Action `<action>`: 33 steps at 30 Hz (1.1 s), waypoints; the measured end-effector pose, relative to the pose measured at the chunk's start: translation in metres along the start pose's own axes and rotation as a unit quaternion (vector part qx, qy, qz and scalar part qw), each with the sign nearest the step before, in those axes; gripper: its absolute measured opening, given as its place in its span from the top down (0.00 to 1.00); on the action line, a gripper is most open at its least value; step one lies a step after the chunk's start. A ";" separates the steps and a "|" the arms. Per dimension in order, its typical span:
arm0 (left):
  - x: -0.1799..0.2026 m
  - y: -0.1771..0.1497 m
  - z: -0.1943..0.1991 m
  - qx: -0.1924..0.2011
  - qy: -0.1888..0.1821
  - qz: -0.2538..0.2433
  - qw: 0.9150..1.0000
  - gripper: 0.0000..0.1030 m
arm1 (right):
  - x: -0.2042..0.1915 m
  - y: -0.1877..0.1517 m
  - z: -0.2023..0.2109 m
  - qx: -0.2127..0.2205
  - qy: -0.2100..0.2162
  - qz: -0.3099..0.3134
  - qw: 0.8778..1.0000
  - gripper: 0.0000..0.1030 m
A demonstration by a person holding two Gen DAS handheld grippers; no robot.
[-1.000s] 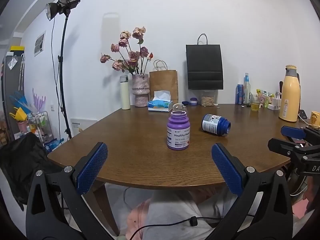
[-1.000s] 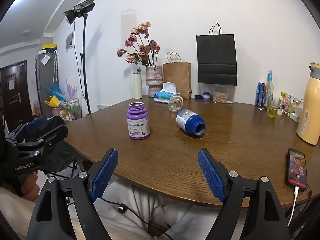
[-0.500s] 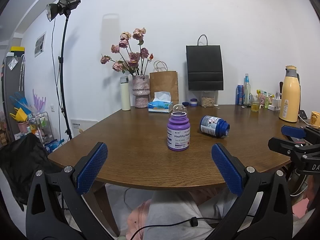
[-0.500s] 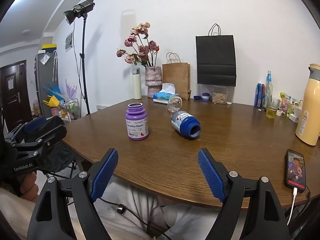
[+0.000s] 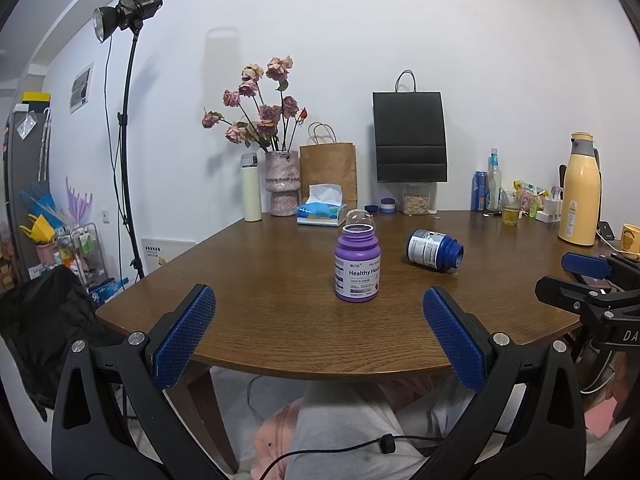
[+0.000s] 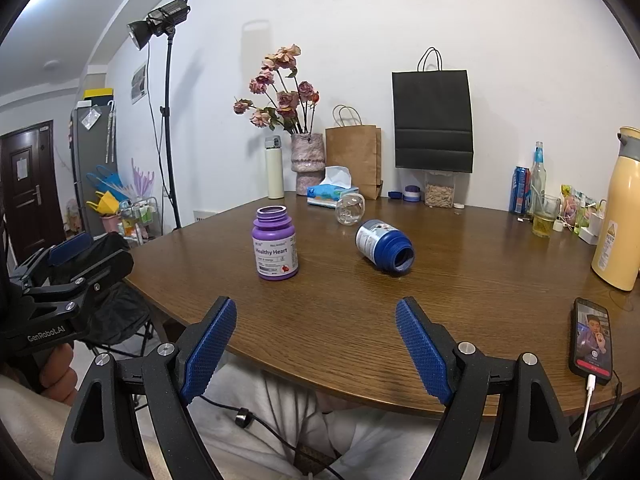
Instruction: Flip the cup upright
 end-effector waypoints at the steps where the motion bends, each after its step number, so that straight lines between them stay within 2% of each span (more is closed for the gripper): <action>1: 0.000 0.000 0.000 0.001 0.000 0.000 1.000 0.00 | -0.001 0.000 0.000 0.000 -0.001 0.000 1.000 0.16; 33: 0.001 -0.002 0.000 0.001 -0.001 0.000 1.000 0.00 | -0.001 0.000 -0.001 -0.001 0.000 0.000 1.000 0.16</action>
Point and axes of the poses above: each gripper's, at about its wrist camera, not at the fingertips, and z roughly against the way its jaws point, x to its right, y to its top, the point moved 6 cm from there along -z, roughly the way its jaws point, and after that the axes turned 3 degrees about y, right-handed, at the moved point
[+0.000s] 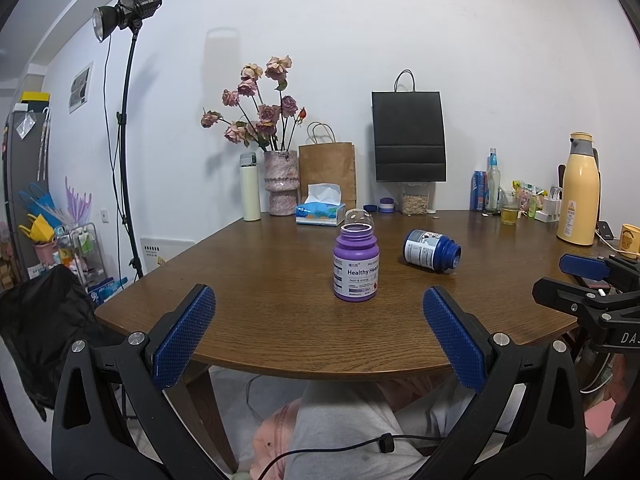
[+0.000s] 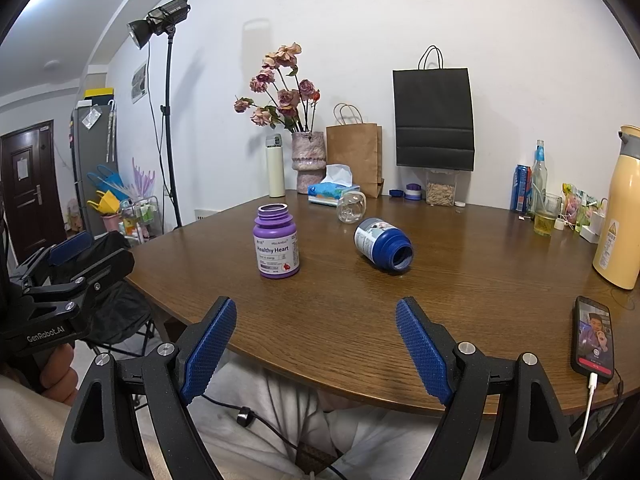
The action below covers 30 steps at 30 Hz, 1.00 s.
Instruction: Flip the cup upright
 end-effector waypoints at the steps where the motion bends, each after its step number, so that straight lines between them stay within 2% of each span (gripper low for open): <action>1: 0.000 0.000 0.000 0.000 0.000 0.000 1.000 0.00 | 0.000 0.000 0.000 0.000 0.000 0.000 1.000 0.16; 21: 0.002 -0.002 -0.010 -0.009 -0.005 0.005 1.000 0.00 | -0.004 -0.009 -0.007 -0.005 0.003 0.001 1.000 0.16; 23: 0.001 0.008 -0.021 -0.012 -0.007 0.015 1.000 0.00 | -0.001 -0.009 -0.011 -0.009 0.001 -0.001 1.000 0.16; 25: 0.007 0.022 -0.034 -0.016 -0.025 0.022 0.999 0.00 | 0.004 -0.006 -0.017 -0.007 -0.006 0.000 1.000 0.16; 30: 0.037 0.058 -0.069 -0.008 -0.069 0.002 0.998 0.00 | 0.030 0.007 -0.041 -0.012 -0.031 0.001 0.999 0.16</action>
Point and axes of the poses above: each gripper's, at about its wrist camera, not at the fingertips, and z roughly against the way its jaws point, x to its right, y to its top, the point moved 6 cm from there along -z, roughly the way its jaws point, and after that the axes turned 3 degrees about y, right-handed, at the moved point
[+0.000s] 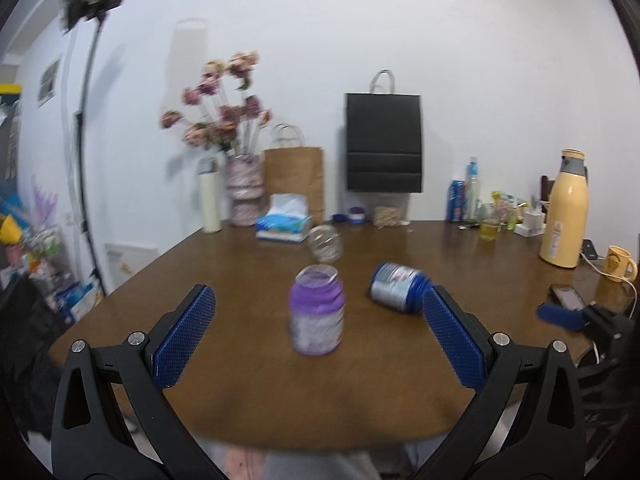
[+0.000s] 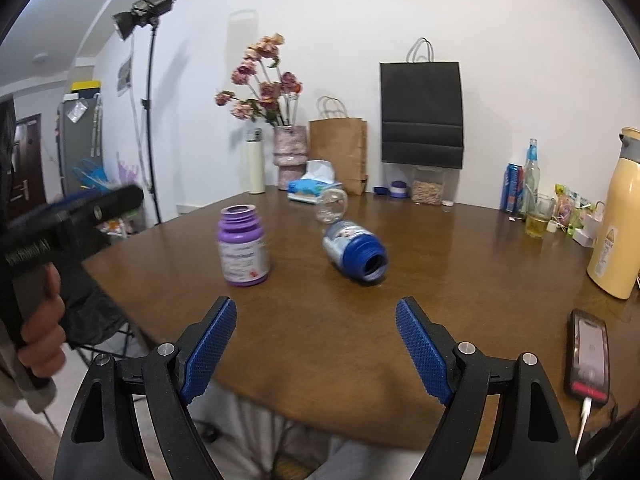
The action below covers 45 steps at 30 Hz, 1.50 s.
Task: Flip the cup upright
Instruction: 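Reach the right gripper to the lying blue-capped bottle and close around its body, then lift the blue-capped bottle with the right gripper while the left gripper grasps its body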
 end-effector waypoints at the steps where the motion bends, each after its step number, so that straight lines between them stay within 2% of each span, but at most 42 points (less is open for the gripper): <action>1: 0.006 0.007 -0.007 0.003 -0.013 -0.006 1.000 0.00 | 0.005 0.003 -0.008 -0.007 -0.003 -0.002 1.000 0.16; 3: 0.018 0.020 -0.020 0.005 -0.038 -0.020 0.999 0.00 | 0.017 0.012 -0.022 -0.019 -0.008 -0.001 1.000 0.16; 5: 0.029 0.031 -0.039 -0.012 -0.066 -0.028 0.997 0.00 | 0.028 0.022 -0.039 -0.031 -0.011 0.004 0.999 0.16; 8: 0.046 0.036 -0.074 -0.085 -0.133 -0.035 0.987 0.00 | 0.040 0.035 -0.065 -0.051 -0.008 0.009 0.999 0.16; 10: 0.054 0.038 -0.099 -0.137 -0.166 -0.031 0.976 0.00 | 0.046 0.042 -0.083 -0.062 0.001 0.005 0.998 0.16; 13: 0.060 0.041 -0.136 -0.195 -0.174 -0.025 0.965 0.00 | 0.054 0.051 -0.114 -0.083 0.019 0.002 0.996 0.16; 15: 0.063 0.040 -0.162 -0.245 -0.173 -0.021 0.954 0.00 | 0.058 0.053 -0.133 -0.101 0.027 0.005 0.994 0.16; 18: 0.067 0.043 -0.199 -0.329 -0.187 -0.009 0.926 0.00 | 0.067 0.050 -0.164 -0.130 0.027 0.002 0.991 0.16; 21: 0.068 0.050 -0.226 -0.349 -0.168 -0.046 0.921 0.00 | 0.084 0.044 -0.193 -0.156 0.013 -0.022 0.987 0.18; 23: 0.068 0.055 -0.249 -0.360 -0.166 -0.064 0.916 0.00 | 0.093 0.043 -0.212 -0.172 0.017 -0.041 0.984 0.33; 25: 0.067 0.056 -0.267 -0.370 -0.160 -0.092 0.910 0.01 | 0.096 0.045 -0.228 -0.181 0.029 -0.051 0.982 0.35; 26: 0.065 0.059 -0.276 -0.370 -0.153 -0.106 0.910 0.05 | 0.096 0.048 -0.234 -0.184 0.034 -0.049 0.981 0.36; 27: 0.065 0.063 -0.285 -0.369 -0.157 -0.115 0.909 0.05 | 0.096 0.051 -0.242 -0.183 0.038 -0.043 0.981 0.36; 30: 0.067 0.069 -0.308 -0.367 -0.206 -0.137 0.897 0.05 | 0.094 0.056 -0.264 -0.182 0.059 -0.036 0.981 0.36; 32: 0.066 0.060 -0.325 -0.384 -0.232 -0.154 0.880 0.05 | 0.094 0.059 -0.278 -0.181 0.068 -0.036 0.981 0.36; 34: 0.064 0.045 -0.342 -0.406 -0.236 -0.170 0.867 0.09 | 0.094 0.063 -0.290 -0.183 0.086 -0.037 0.979 0.36; 35: 0.062 0.033 -0.350 -0.421 -0.236 -0.180 0.857 0.13 | 0.093 0.064 -0.294 -0.185 0.097 -0.038 0.977 0.36; 36: 0.059 0.025 -0.354 -0.433 -0.238 -0.177 0.851 0.20 | 0.092 0.065 -0.298 -0.187 0.105 -0.040 0.976 0.36; 38: 0.054 0.005 -0.363 -0.468 -0.247 -0.165 0.832 0.25 | 0.089 0.067 -0.305 -0.189 0.123 -0.041 0.973 0.36; 39: 0.050 -0.005 -0.367 -0.480 -0.259 -0.152 0.824 0.24 | 0.087 0.068 -0.307 -0.189 0.133 -0.039 0.972 0.36; 41: 0.045 -0.005 -0.368 -0.476 -0.292 -0.122 0.820 0.26 | 0.083 0.069 -0.310 -0.190 0.140 -0.030 0.971 0.36; 45: 0.036 0.000 -0.369 -0.459 -0.297 -0.099 0.831 0.29 | 0.080 0.069 -0.316 -0.196 0.162 -0.029 0.967 0.37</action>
Point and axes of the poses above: each gripper's, at about its wrist camera, not at the fingertips, and z roughly against the way its jaws point, x to its right, y to its top, the point moved 6 cm from there along -z, roughly the way its jaws point, and after that the axes turned 3 degrees about y, right-handed, at the moved point
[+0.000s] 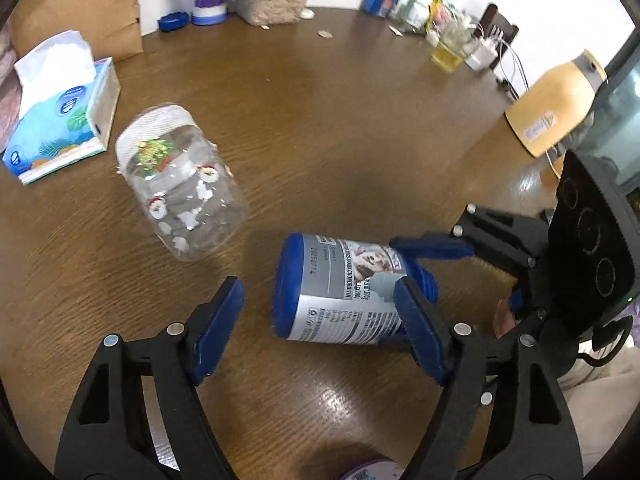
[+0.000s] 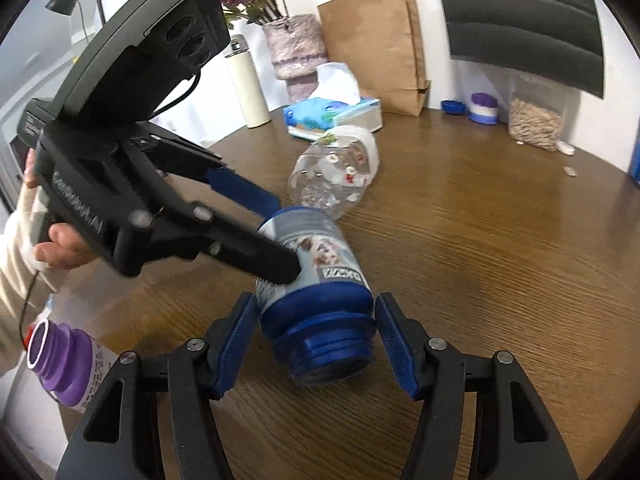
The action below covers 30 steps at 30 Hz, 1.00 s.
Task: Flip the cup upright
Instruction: 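Lift the blue-capped bottle with the right gripper while the left gripper grasps its body, then rotate the blue-capped bottle cap-up with the left gripper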
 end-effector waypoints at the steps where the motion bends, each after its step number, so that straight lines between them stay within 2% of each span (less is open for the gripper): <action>1: -0.003 0.001 0.001 0.006 -0.004 0.007 1.000 0.30 | -0.001 0.001 -0.002 -0.002 0.005 0.004 1.000 0.37; 5: -0.003 0.003 -0.004 0.024 -0.024 0.041 0.999 0.41 | -0.010 0.001 -0.004 -0.001 -0.001 0.022 1.000 0.37; 10: 0.001 0.004 -0.003 0.038 -0.005 0.040 0.998 0.46 | -0.003 0.000 0.000 0.006 0.009 0.007 1.000 0.37; 13: -0.002 0.001 -0.001 0.037 0.001 0.048 0.998 0.48 | 0.003 0.002 0.008 0.017 -0.004 0.000 1.000 0.36; 15: -0.001 -0.003 0.002 0.036 0.005 0.050 0.998 0.49 | 0.013 0.005 0.019 0.031 -0.034 -0.008 0.999 0.36; 18: 0.005 -0.011 -0.001 0.023 0.026 0.033 0.999 0.49 | 0.033 0.006 0.027 0.035 -0.096 -0.025 0.994 0.36; 22: 0.021 -0.016 -0.003 0.023 0.061 -0.021 0.998 0.48 | 0.047 0.004 0.026 0.035 -0.103 -0.049 0.993 0.36; 23: 0.025 -0.014 -0.001 0.028 0.065 -0.032 0.997 0.45 | 0.049 0.004 0.026 0.035 -0.115 -0.049 0.992 0.36; 25: 0.033 -0.007 0.006 0.046 0.083 -0.056 0.994 0.33 | 0.052 0.004 0.025 0.034 -0.122 -0.050 0.991 0.36; 26: 0.038 -0.002 0.008 0.060 0.113 -0.081 0.989 0.20 | 0.056 0.003 0.026 0.036 -0.118 -0.057 0.991 0.36; 27: 0.047 0.004 0.007 0.074 0.161 -0.126 0.976 0.13 | 0.059 0.003 0.027 0.038 -0.113 -0.064 0.991 0.36; 28: 0.054 0.007 0.004 0.078 0.186 -0.157 0.967 0.13 | 0.060 0.002 0.028 0.040 -0.106 -0.069 0.991 0.36; 29: 0.065 0.011 -0.004 0.075 0.210 -0.201 0.954 0.13 | 0.062 0.002 0.029 0.042 -0.100 -0.075 0.991 0.36; 30: 0.075 0.013 -0.014 0.065 0.210 -0.242 0.945 0.13 | 0.064 0.002 0.029 0.042 -0.102 -0.078 0.991 0.36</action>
Point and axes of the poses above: each gripper's, at about its wrist camera, not at the fingertips, and z roughly against the way its jaws point, x to its right, y to its top, the point moved 6 cm from there along -z, roughly the way its jaws point, and after that the axes turned 3 degrees about y, right-handed, at the moved point
